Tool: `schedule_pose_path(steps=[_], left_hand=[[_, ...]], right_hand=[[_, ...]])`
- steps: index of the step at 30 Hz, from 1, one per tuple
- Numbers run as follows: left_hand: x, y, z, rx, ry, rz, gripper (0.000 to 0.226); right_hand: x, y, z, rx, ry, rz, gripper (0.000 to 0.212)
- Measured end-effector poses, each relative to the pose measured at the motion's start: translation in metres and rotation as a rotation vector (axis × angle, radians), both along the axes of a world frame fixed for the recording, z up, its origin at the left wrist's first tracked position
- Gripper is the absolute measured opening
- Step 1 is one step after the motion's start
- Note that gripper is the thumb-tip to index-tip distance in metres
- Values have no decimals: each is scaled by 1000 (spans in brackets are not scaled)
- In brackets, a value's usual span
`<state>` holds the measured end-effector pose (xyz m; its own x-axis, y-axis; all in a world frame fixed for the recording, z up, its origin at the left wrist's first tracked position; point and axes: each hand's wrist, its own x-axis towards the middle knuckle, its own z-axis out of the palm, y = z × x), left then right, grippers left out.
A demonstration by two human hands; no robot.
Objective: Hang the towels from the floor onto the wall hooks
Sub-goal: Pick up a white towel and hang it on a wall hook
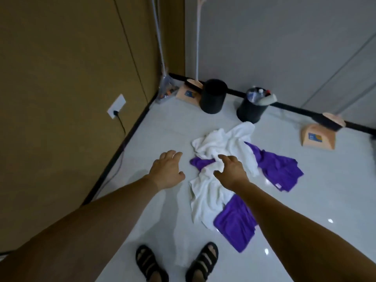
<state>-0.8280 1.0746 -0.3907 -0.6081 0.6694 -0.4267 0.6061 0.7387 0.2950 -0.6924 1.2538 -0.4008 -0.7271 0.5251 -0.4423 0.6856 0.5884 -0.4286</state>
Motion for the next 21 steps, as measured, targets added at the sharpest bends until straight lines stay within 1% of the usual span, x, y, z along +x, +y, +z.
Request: schedule_pose_path(steps=[4, 9, 16, 21], left_hand=[[37, 56, -83, -84, -103, -93, 74], [59, 89, -218, -151, -189, -95, 67], [63, 92, -440, -218, -315, -26, 70], [55, 85, -561, -240, -352, 18, 74]], right_hand=[[58, 33, -78, -68, -126, -89, 62], [91, 42, -209, -188, -205, -181, 62], [77, 33, -440, -256, -254, -260, 64], [58, 23, -579, -252, -286, -311, 69]])
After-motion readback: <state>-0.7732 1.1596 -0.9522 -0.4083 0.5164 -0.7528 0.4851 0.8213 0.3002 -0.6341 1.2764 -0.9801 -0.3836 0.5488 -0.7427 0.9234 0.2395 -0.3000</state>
